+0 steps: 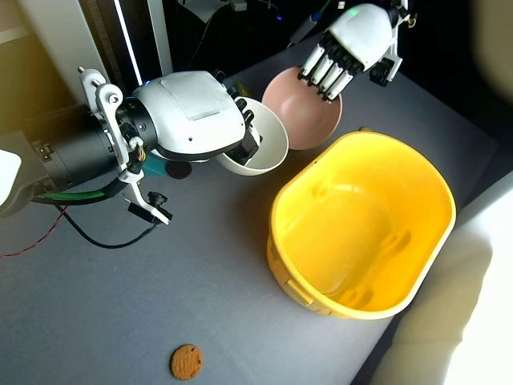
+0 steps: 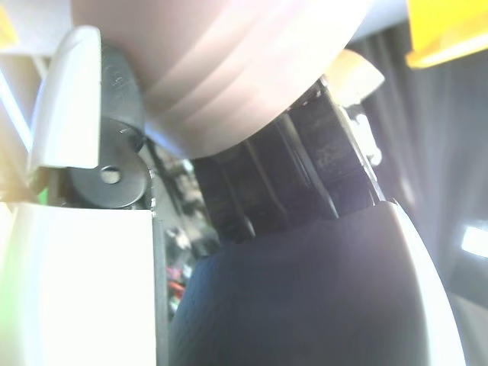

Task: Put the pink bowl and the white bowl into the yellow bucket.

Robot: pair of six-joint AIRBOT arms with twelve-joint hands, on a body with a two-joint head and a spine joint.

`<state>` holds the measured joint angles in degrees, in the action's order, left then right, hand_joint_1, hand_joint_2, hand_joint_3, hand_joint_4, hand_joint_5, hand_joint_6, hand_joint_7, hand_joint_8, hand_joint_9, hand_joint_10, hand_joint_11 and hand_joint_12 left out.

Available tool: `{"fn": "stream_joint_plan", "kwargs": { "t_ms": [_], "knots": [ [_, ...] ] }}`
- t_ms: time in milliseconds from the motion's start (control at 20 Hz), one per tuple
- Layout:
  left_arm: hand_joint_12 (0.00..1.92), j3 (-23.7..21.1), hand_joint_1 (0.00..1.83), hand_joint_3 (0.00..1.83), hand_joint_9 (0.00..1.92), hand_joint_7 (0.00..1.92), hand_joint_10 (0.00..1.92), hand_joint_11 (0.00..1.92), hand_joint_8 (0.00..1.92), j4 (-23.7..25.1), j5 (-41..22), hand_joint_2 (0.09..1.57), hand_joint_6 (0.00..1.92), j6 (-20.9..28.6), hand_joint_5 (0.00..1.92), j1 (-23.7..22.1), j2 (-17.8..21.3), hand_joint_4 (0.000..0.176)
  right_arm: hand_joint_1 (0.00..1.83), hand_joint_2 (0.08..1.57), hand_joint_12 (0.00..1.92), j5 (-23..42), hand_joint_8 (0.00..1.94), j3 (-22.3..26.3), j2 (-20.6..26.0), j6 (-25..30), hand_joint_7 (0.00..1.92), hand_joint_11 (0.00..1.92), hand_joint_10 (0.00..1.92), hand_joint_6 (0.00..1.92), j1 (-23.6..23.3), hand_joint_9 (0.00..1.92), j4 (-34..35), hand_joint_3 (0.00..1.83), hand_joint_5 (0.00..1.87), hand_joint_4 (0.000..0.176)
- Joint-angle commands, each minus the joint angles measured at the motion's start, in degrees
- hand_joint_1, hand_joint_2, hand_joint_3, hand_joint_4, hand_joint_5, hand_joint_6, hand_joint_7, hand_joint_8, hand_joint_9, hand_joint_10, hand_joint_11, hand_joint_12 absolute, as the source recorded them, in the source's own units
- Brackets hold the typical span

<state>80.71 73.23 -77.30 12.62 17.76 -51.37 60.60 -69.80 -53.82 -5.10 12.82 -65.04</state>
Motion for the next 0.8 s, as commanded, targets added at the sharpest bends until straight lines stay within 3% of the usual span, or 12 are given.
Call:
{"fn": "stream_joint_plan", "kwargs": {
  "t_ms": [0, 100, 250, 500, 600, 650, 750],
  "knots": [
    [0.83, 0.4, 1.39, 0.0, 1.14, 1.04, 0.9, 1.04, 0.8, -5.97, -4.76, 1.08, 1.04, 0.62, 0.88, -0.82, 1.03, 0.0, 1.39, 1.05, 1.03, 4.51, 0.64, -0.16, 0.62, -1.2, 1.13, 0.95, 0.88, 0.94, -1.0, 1.11, 4.93, 0.0, 1.02, 0.0],
    [0.91, 0.8, 1.39, 0.0, 1.1, 1.07, 0.94, 0.97, 0.74, -6.18, -5.44, 1.06, 0.91, 1.5, 0.99, -1.55, 1.23, 0.0, 1.39, 1.04, 0.99, 4.5, 0.61, -0.26, 0.62, -3.04, 1.15, 0.98, 0.83, 0.93, -2.09, 1.14, 4.93, 0.0, 1.02, 0.0],
    [0.88, 1.4, 1.39, 0.0, 1.16, 1.1, 0.86, 1.04, 0.73, -6.91, -6.46, 1.05, 0.9, 1.85, 0.97, -2.66, 1.44, 0.0, 1.39, 1.07, 1.04, 4.03, 0.74, -0.6, 0.58, -5.33, 1.07, 0.93, 0.93, 0.99, -3.84, 1.07, 4.95, 0.0, 0.99, 0.0],
    [0.83, 3.32, 1.39, 0.0, 1.11, 1.07, 0.9, 1.03, 0.78, -10.42, -7.29, 1.07, 1.01, 2.87, 0.92, -4.14, 1.11, 0.0, 1.39, 1.06, 1.02, 2.95, 0.69, -2.21, -0.23, -7.77, 1.1, 0.94, 0.92, 0.94, -5.78, 1.08, 6.73, 0.0, 1.03, 0.0],
    [0.86, 4.29, 1.39, 0.0, 1.13, 1.08, 0.91, 1.04, 0.76, -11.69, -7.37, 1.06, 0.9, 3.09, 0.97, -4.57, 0.68, 0.0, 1.39, 1.04, 0.97, 2.18, 0.61, -3.62, -0.79, -8.38, 1.14, 0.99, 0.82, 0.93, -6.93, 1.15, 7.51, 0.0, 1.03, 0.0],
    [0.87, 4.93, 1.39, 0.0, 1.11, 1.06, 0.94, 1.01, 0.78, -12.1, -7.39, 1.07, 0.96, 3.16, 0.94, -4.91, 0.34, 0.0, 1.39, 1.04, 0.97, 1.68, 0.6, -4.54, -1.27, -8.42, 1.14, 1.0, 0.81, 0.92, -7.46, 1.15, 8.0, 0.0, 1.04, 0.0],
    [0.84, 6.01, 1.39, 0.0, 1.14, 1.09, 0.89, 1.04, 0.74, -12.41, -7.37, 1.05, 0.89, 3.45, 0.99, -5.54, -0.29, 0.0, 1.39, 1.06, 1.0, 1.42, 0.66, -5.94, -1.99, -9.05, 1.1, 0.97, 0.9, 0.96, -7.81, 1.11, 8.93, 0.0, 1.0, 0.0]
  ]
}}
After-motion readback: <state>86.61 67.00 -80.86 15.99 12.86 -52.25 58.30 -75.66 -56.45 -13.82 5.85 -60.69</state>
